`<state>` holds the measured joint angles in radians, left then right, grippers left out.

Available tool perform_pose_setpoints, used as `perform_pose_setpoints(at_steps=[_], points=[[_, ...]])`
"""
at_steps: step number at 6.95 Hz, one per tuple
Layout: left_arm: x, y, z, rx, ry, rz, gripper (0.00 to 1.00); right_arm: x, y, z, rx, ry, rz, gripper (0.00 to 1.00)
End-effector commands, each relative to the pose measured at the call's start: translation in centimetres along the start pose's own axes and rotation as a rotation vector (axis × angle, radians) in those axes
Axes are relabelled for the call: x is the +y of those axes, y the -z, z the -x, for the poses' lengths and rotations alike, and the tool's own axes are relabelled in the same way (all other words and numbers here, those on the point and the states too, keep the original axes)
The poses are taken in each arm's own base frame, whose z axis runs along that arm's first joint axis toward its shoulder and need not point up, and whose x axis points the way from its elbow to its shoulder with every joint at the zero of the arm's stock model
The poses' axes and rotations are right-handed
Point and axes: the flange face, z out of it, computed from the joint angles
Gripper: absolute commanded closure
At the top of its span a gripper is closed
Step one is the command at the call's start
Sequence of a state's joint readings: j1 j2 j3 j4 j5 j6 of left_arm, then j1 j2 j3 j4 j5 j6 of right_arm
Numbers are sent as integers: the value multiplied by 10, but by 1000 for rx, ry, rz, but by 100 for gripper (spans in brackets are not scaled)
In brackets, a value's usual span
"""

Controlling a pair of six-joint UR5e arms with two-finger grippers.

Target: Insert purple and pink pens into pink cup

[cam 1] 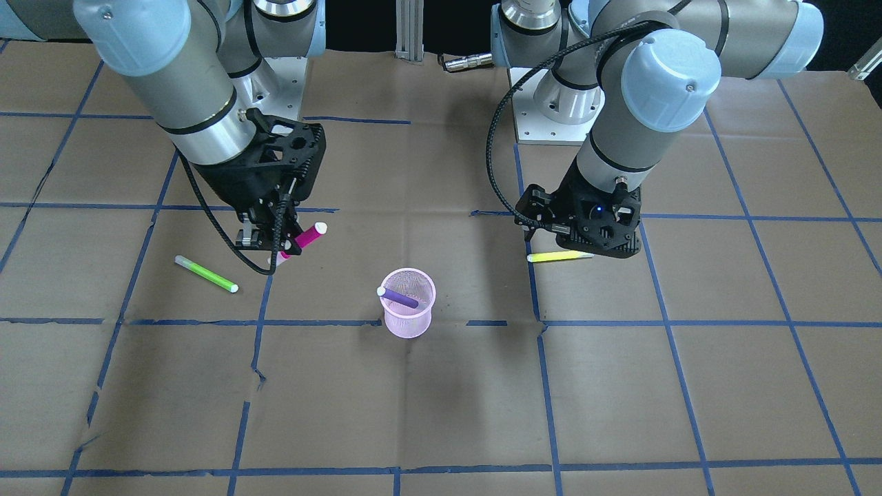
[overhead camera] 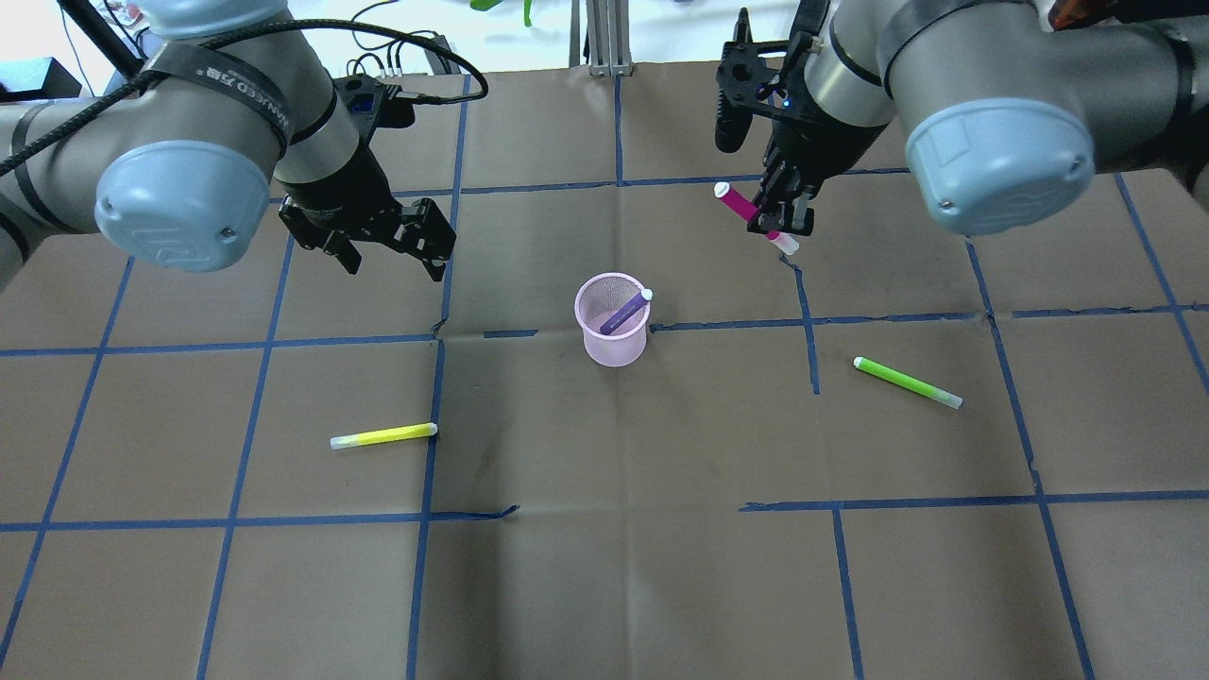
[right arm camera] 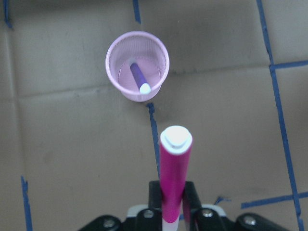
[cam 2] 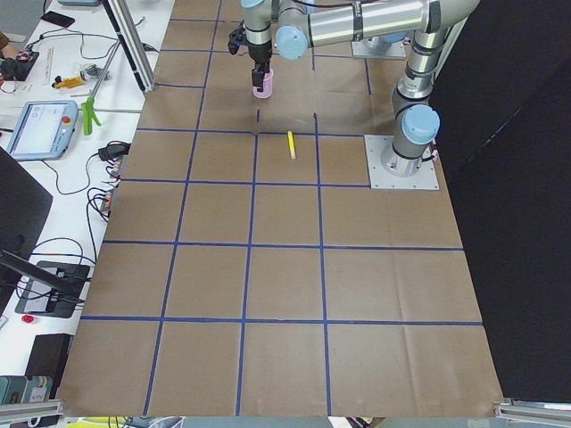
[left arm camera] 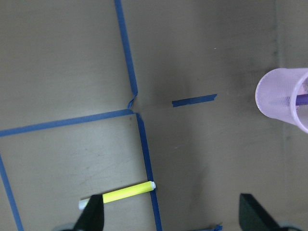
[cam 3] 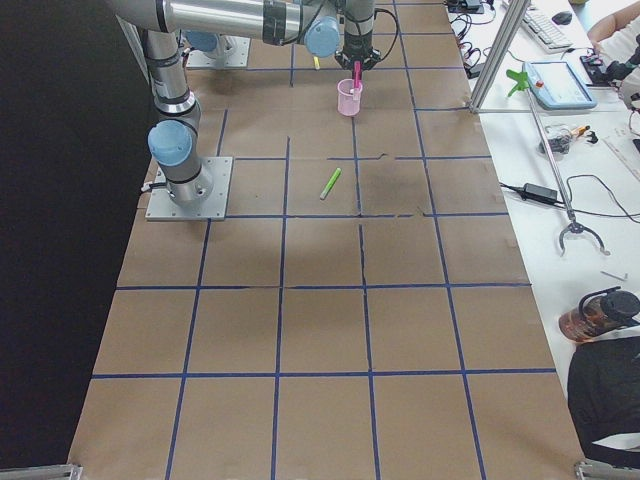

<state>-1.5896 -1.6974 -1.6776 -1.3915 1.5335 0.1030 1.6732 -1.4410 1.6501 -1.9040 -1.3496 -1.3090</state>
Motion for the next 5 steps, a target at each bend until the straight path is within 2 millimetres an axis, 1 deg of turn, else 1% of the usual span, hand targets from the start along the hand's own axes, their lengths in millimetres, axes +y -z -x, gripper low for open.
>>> perform_pose_setpoints(at_steps=[1,2,3,4,5], points=[[-1,34,3,-15,93,62,2,-56,-39,2,28,-66,-122,95],[-4,52,1,-13,121,97,2,-78,-53,7,26,-97,-175,95],[5,69,-9,-13,92,79,2,-92,-59,13,12,-124,-219,95],[19,88,-12,-7,6,27,2,-94,-65,20,-21,-133,-258,96],[10,95,-10,-8,-67,-58,2,-90,-78,35,-22,-127,-321,96]])
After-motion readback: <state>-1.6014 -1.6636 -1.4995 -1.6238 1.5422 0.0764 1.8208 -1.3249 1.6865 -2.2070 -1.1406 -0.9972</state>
